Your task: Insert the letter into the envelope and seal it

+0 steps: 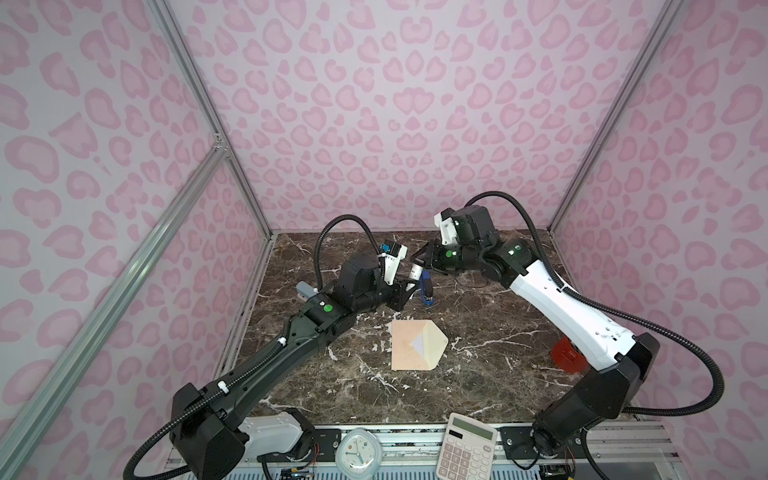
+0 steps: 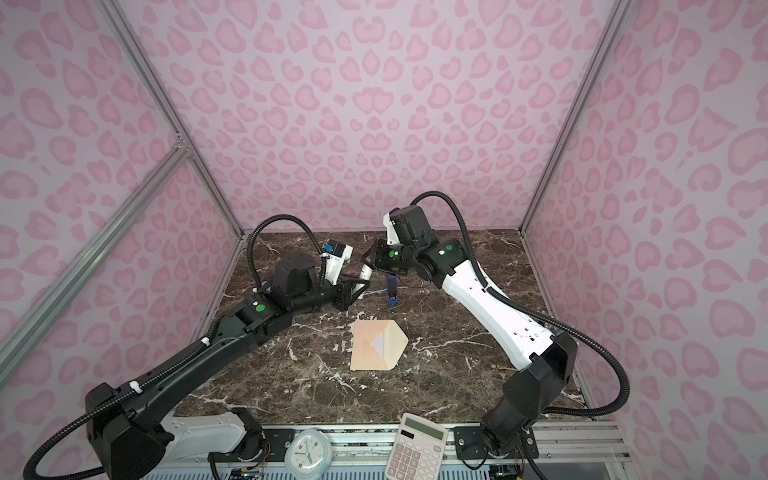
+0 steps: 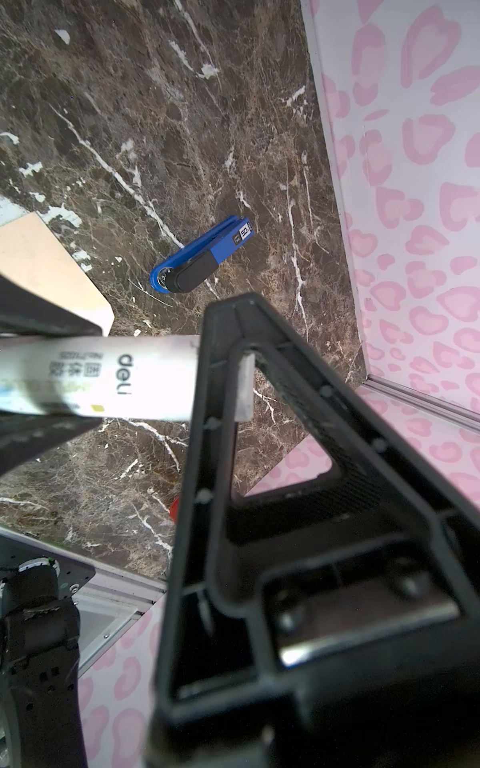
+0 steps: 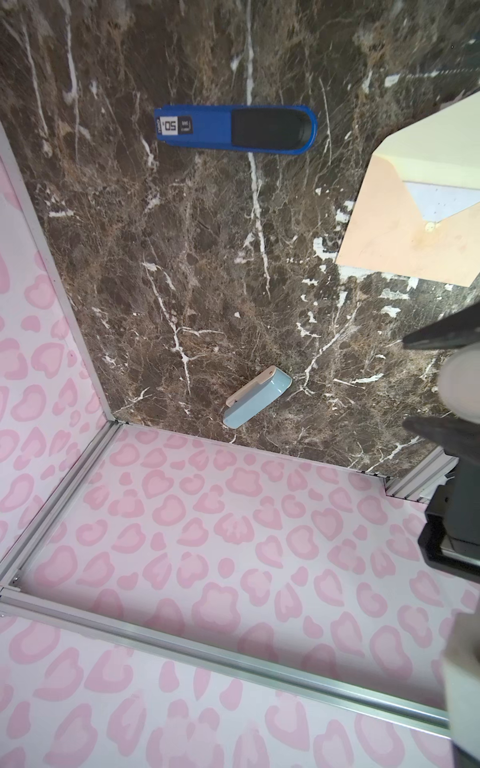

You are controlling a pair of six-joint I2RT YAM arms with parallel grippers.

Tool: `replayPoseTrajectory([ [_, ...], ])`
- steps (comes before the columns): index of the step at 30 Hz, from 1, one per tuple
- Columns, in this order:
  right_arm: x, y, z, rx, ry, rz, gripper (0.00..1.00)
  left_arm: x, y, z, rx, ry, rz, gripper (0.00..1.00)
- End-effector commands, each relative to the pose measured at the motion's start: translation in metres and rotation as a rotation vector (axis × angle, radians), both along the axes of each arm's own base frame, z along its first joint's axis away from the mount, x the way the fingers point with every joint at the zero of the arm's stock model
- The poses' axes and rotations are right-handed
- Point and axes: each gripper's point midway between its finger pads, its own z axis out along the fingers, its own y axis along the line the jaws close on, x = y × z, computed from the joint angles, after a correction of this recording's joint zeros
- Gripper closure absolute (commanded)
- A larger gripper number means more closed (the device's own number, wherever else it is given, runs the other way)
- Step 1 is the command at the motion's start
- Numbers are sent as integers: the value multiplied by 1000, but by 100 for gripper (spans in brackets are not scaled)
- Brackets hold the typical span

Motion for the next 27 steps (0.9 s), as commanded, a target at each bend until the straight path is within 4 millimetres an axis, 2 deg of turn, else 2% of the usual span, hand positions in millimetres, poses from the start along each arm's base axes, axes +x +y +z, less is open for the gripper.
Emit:
replayPoseTrajectory([
  [1,14,-4,11,-1,-67,-28,77,-6,6,-13,39,38,0,96],
  [13,19,-12,19,-23,-92,-39,78,-6,11,-16,54,46,22,96],
  [19,23,-22,22,-40,-106,-57,78,-7,12,-11,53,34,25,96],
  [23,30,-42,11,-95,-108,-86,77,-8,14,-2,41,18,27,96],
  [27,40,-81,-24,-209,-86,-158,75,-11,16,10,31,-11,21,96],
])
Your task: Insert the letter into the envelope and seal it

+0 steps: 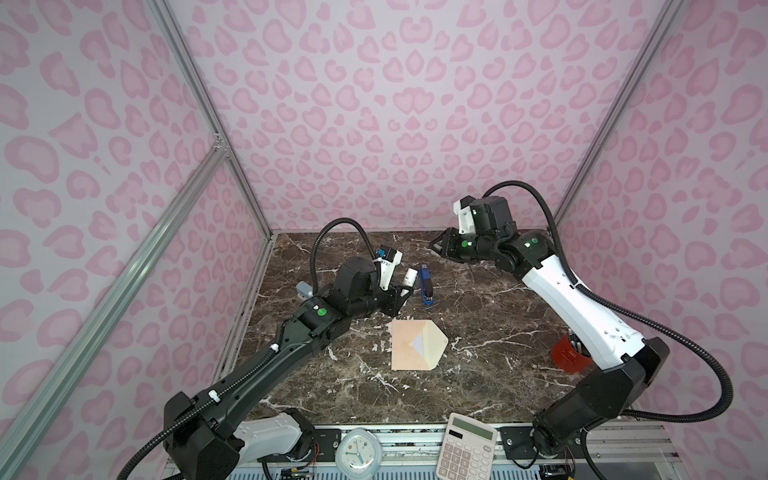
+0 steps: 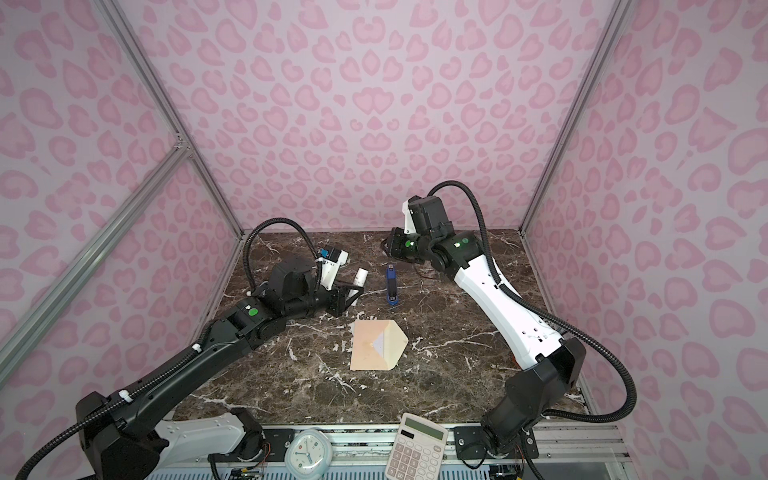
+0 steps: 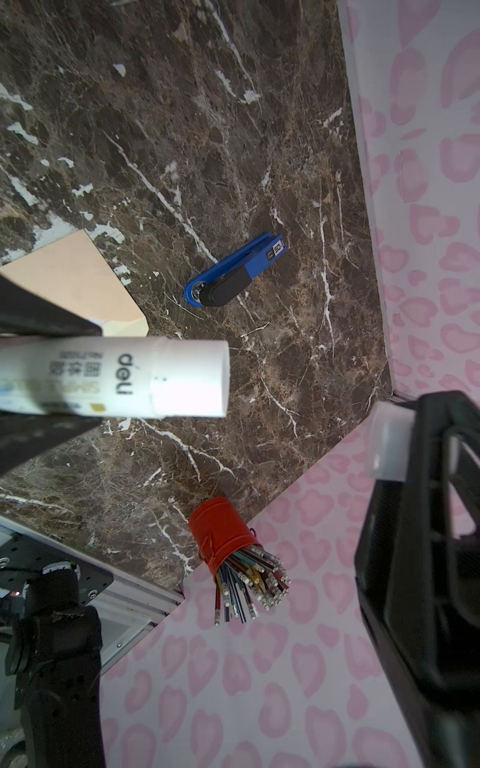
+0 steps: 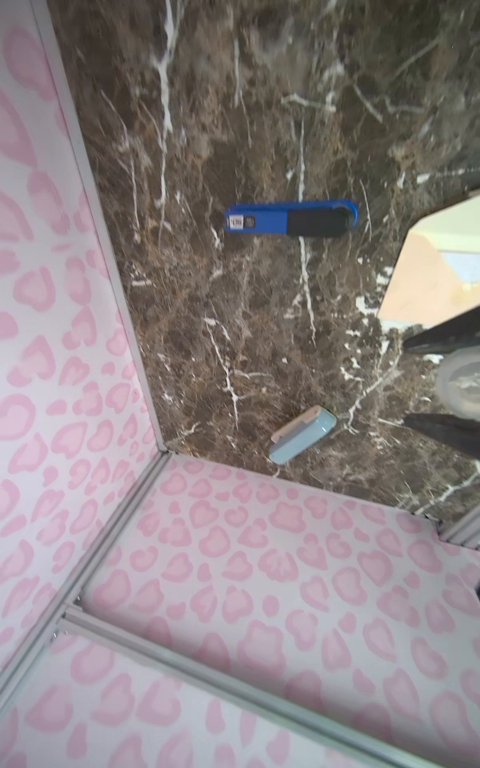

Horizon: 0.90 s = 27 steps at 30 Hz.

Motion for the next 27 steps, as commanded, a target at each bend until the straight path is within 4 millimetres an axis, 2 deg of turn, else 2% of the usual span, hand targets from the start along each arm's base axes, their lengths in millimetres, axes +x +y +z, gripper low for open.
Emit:
replayPoseTrajectory([
  [1,7,-35,-34,-129,11,-69,76,0,1,18,-13,-53,-9,96],
  [4,10,-68,-62,-187,21,-145,75,-2,1,26,-9,-69,-23,96],
  [5,8,-80,-81,-213,46,-172,75,-2,1,29,-9,-77,-26,96],
  [8,8,-108,-114,-268,69,-247,74,-2,3,38,-14,-102,-21,96],
  [13,6,-139,-169,-353,100,-339,74,-2,6,49,-21,-133,-14,96],
  [20,7,-155,-227,-419,147,-394,72,-4,7,57,-40,-163,-15,96],
  [27,7,-162,-260,-457,160,-430,71,-8,4,56,-92,-188,-34,96],
])
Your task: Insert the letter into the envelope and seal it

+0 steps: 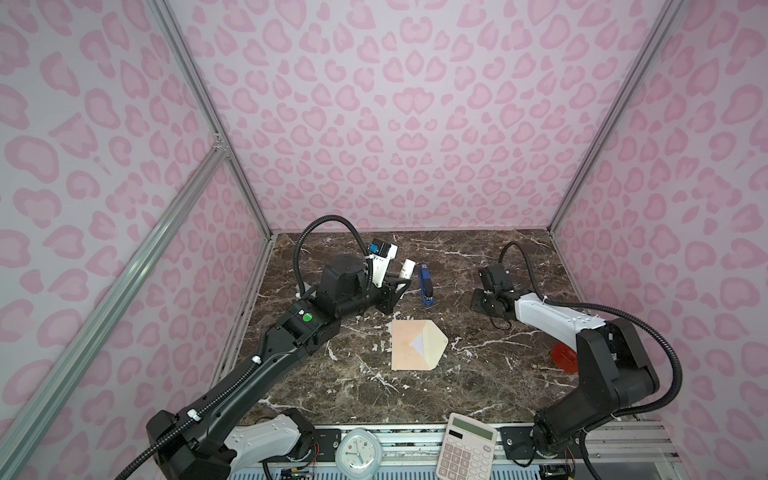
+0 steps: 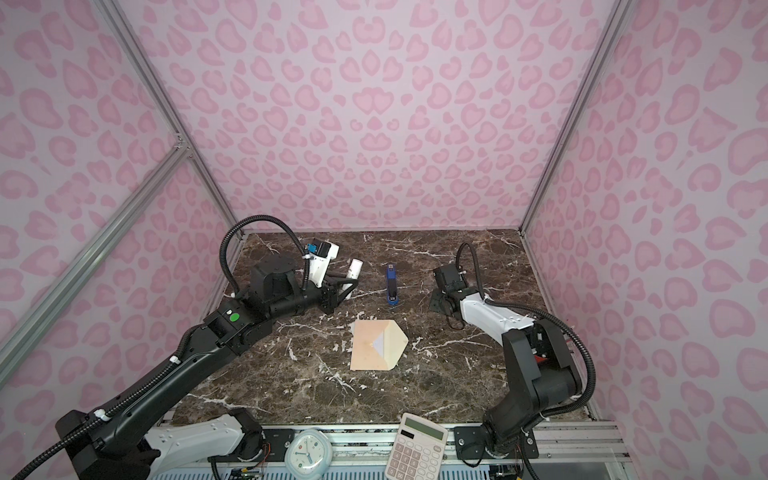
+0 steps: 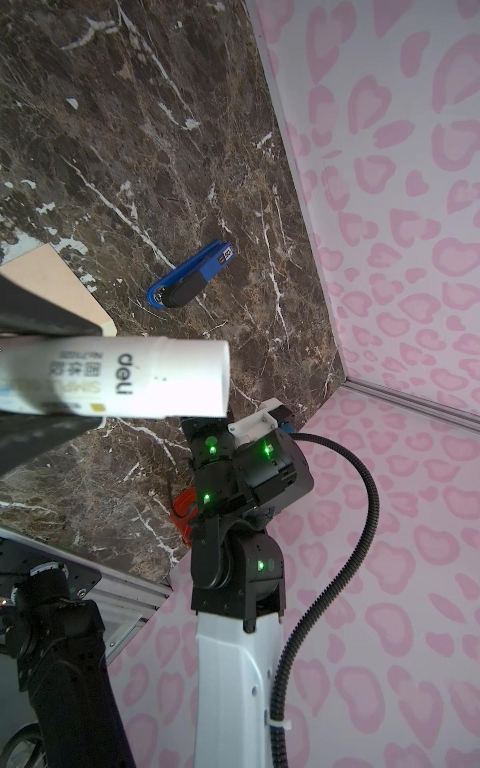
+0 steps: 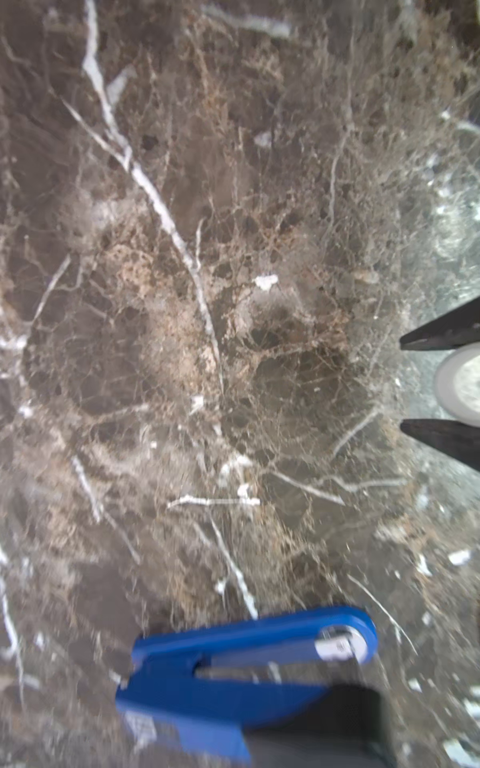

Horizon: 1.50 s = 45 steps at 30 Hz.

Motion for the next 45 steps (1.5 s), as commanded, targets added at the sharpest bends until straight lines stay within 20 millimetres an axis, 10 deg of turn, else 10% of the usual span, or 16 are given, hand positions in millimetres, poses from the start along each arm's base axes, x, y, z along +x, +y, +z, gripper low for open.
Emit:
replayPoseTrajectory([
  [1,12,-4,-2,-27,-61,-32,71,1,-4,18,-63,-63,-16,96],
  [34,2,14,-34,-87,-14,3,62,8,-8,13,-33,-97,-20,96],
  [45,3,24,54,-56,-155,83,45,19,-1,31,-95,-141,56,93],
])
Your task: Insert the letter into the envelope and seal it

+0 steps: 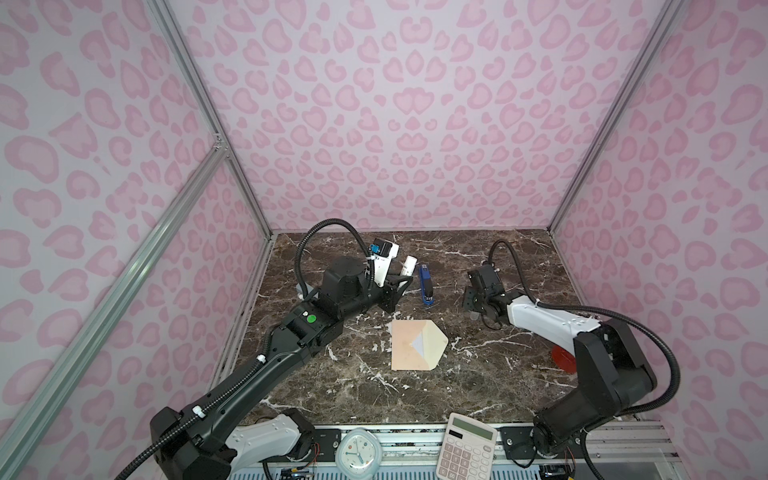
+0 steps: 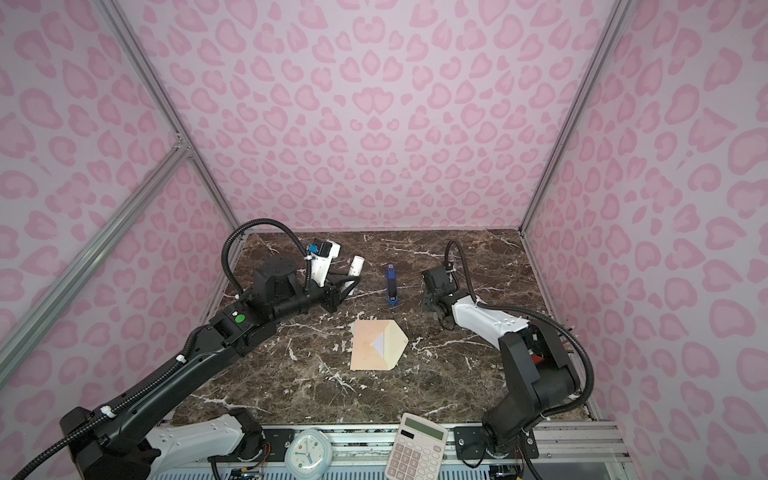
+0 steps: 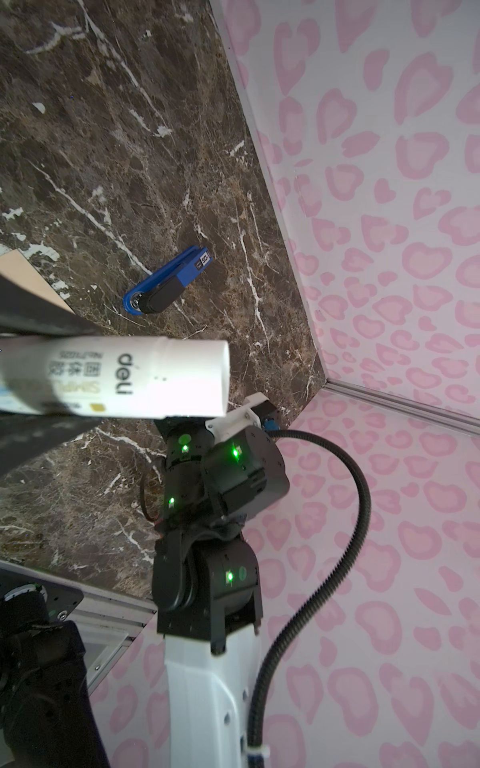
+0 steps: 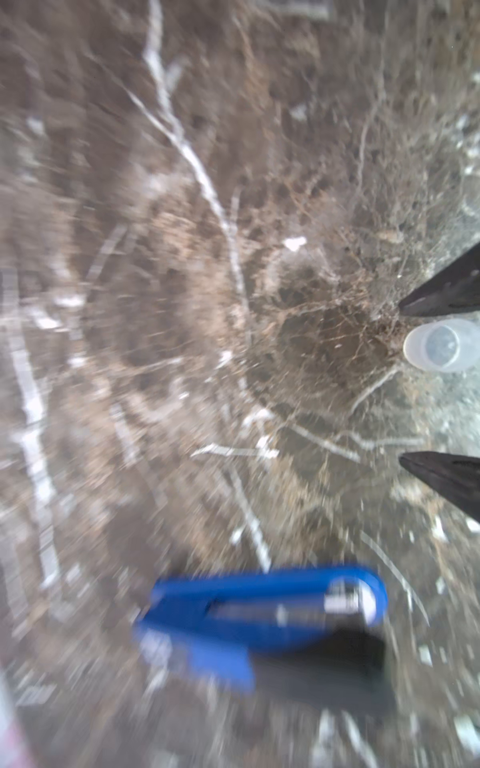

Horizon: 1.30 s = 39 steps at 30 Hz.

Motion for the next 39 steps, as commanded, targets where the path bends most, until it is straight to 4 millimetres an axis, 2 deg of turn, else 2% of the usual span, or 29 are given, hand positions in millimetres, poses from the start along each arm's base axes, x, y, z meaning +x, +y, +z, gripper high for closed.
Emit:
replayPoseTrajectory([
  [1,-10,-1,33,-5,-43,46,45,10,1,28,-91,-75,41,93],
  [3,-18,3,58,38,-95,82,45,13,1,34,-123,-82,48,91],
  [6,-31,21,96,137,-188,184,47,20,-2,43,-183,-83,52,90],
  [9,-48,54,138,256,-333,360,48,28,-4,54,-284,-75,49,89],
  [11,-66,79,173,317,-473,499,48,32,-8,66,-368,-83,20,88],
  [14,-85,99,209,403,-630,606,47,36,-15,78,-469,-75,-19,87],
  [16,-90,107,224,436,-670,643,47,37,-21,84,-518,-63,-53,87],
  [20,-99,127,247,410,-739,730,45,39,-31,88,-555,-21,-97,84],
  [27,-95,152,268,440,-812,787,43,33,-33,91,-586,-7,-125,83],
  [32,-95,170,278,473,-821,845,43,28,-33,91,-593,-9,-137,83],
  [39,-88,176,282,489,-818,844,47,24,-36,89,-599,-2,-149,83],
])
